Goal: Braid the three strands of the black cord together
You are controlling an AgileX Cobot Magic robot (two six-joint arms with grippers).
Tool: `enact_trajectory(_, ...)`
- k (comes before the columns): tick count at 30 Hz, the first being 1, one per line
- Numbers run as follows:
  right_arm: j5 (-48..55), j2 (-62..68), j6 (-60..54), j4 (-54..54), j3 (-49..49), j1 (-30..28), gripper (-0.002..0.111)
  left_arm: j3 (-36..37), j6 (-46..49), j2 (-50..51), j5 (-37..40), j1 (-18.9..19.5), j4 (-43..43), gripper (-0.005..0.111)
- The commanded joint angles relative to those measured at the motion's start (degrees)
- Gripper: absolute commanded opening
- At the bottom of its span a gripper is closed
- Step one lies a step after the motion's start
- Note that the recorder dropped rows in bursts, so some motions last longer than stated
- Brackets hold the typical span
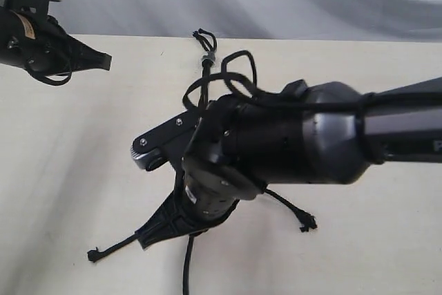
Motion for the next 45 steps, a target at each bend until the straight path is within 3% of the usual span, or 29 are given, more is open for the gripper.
enact_trajectory(1,-0.21,1.30,3.62,-0.03,-0.33,2.09,0.028,0.34,-0.49,-0.46,-1.06,0.10,0.16,0.001)
enact_trajectory(7,-0.76,3.48,4.21,-0.03,-0.33,3.53,0.052,0.34,-0.49,-0.46,-0.73,0.10,0.16,0.001)
enact_trajectory(10,-1.01,4.21,4.21,1.67,-0.33,3.81,0.056,0.34,-0.49,-0.46,-0.73,0.10,0.16,0.001)
enact_trajectory(13,-0.86,4.93,3.08,3.39,-0.33,3.81,0.053,0.34,-0.49,-0.46,-0.73,0.10,0.16,0.001)
enact_trajectory(16,0.24,5.52,2.60,3.39,-0.33,3.81,0.041,0.34,-0.49,-0.46,-0.73,0.10,0.16,0.001)
enact_trajectory(21,2.68,4.40,-1.14,2.87,-0.42,3.81,0.000,0.34,-0.49,-0.46,-0.61,0.10,0.16,0.001)
enact_trajectory(24,2.95,2.23,-2.32,0.02,-0.42,3.67,0.000,0.34,-0.49,-0.46,-0.44,0.10,0.04,0.001)
enact_trajectory(30,6.67,-2.93,1.25,-16.20,-0.42,3.55,0.000,0.34,-0.49,-0.46,-0.18,0.10,-0.13,0.001)
enact_trajectory(38,6.75,-1.78,4.98,-1.58,-0.42,3.33,0.000,0.34,-0.75,-0.56,-0.58,0.10,-0.13,0.001)
enact_trajectory(45,6.71,1.50,8.19,-2.09,-0.42,5.70,0.000,0.34,-0.75,-0.56,-0.08,0.10,-0.37,0.001)
